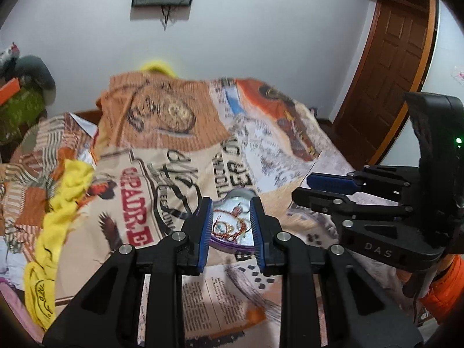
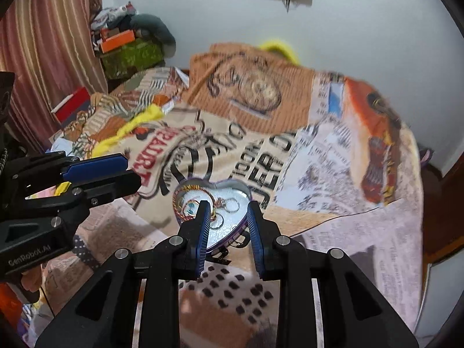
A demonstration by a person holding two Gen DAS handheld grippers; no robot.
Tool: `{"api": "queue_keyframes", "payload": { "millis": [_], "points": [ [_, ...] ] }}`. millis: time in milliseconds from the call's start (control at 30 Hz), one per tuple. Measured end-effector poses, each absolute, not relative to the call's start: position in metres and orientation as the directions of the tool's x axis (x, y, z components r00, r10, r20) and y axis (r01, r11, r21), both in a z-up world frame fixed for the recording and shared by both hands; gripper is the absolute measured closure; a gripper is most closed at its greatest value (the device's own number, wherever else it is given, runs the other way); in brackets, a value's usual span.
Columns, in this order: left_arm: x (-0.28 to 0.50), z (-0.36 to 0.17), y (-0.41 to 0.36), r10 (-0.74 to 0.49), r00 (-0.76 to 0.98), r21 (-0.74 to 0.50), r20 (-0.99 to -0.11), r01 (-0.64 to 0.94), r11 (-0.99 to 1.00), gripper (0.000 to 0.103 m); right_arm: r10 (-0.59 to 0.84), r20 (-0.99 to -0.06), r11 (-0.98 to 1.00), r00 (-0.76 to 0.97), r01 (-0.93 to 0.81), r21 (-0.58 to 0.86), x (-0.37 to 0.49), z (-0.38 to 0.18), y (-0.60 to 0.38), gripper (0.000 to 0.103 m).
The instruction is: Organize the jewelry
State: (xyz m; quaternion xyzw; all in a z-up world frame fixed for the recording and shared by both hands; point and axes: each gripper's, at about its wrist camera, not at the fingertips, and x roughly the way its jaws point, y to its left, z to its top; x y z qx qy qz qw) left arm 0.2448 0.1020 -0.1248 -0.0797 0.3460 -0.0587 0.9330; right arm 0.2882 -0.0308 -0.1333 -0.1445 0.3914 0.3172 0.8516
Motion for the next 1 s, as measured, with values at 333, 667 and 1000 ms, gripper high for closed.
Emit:
{"api": "queue_keyframes", "payload": {
  "millis": [333,667,1000],
  "points": [
    [0.148,-0.027,0.078,-0.08,0.915,-0.088,-0.396,0.05,0.995,0.072,0.505,-0.515,0.791,0.692,-0.61,-0.043,0.205,-0.029,-0.072,0.079],
    [0.05,0.021,0.055,-0.006,0.991,-0.038,-0.134,0.001,0.999,0.047,0.56,-0.218,0.814,0.799,-0.579,-0.03,0.104,0.028,-0.108,0.076],
    [0.017,0.022,0.04,0.078,0.996,-0.02,-0.05,-0.079,0.997,0.001,0.456,-0.067,0.886,0.887,-0.46,-0.063,0.073,0.024,-0.103,0.015]
  ]
}}
